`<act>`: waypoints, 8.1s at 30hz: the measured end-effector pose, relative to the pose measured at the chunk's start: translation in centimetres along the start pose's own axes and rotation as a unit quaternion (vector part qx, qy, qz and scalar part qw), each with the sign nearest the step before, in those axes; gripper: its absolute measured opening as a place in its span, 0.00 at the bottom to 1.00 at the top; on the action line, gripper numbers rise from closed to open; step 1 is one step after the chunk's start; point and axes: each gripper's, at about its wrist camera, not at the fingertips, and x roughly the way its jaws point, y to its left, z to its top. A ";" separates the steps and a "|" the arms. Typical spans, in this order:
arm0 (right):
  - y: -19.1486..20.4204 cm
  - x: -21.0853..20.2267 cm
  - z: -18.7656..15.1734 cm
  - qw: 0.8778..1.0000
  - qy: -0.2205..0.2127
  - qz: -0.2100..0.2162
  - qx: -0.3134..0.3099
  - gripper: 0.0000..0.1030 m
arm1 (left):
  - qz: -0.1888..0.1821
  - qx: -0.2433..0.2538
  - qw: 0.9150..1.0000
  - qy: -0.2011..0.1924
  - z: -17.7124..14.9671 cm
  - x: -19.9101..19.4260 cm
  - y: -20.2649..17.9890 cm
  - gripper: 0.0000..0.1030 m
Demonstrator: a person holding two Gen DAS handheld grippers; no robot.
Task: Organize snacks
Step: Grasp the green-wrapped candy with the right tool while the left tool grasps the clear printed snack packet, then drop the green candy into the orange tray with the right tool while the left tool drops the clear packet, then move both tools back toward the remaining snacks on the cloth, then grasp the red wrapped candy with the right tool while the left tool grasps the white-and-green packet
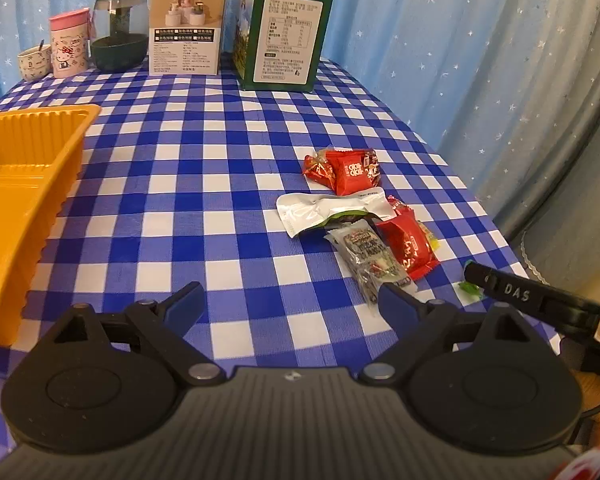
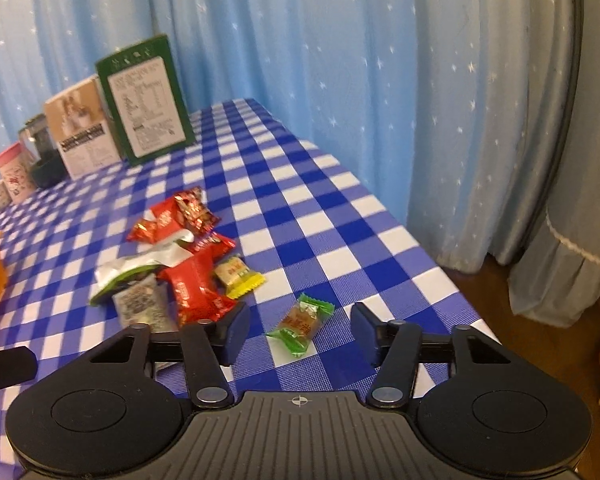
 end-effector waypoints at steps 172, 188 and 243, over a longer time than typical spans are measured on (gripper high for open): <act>10.0 -17.3 1.2 0.994 -0.036 0.105 -0.019 0.63 | 0.014 0.003 0.998 -0.061 0.8 -17.7 8.2 0.85; 2.6 -15.6 1.3 0.997 -0.027 0.059 0.029 0.63 | -0.022 0.048 0.998 -0.040 1.7 -13.2 2.0 0.86; 5.9 5.1 2.0 0.987 0.053 0.087 -0.126 0.24 | -0.083 0.268 0.960 0.027 7.2 9.3 -0.4 0.81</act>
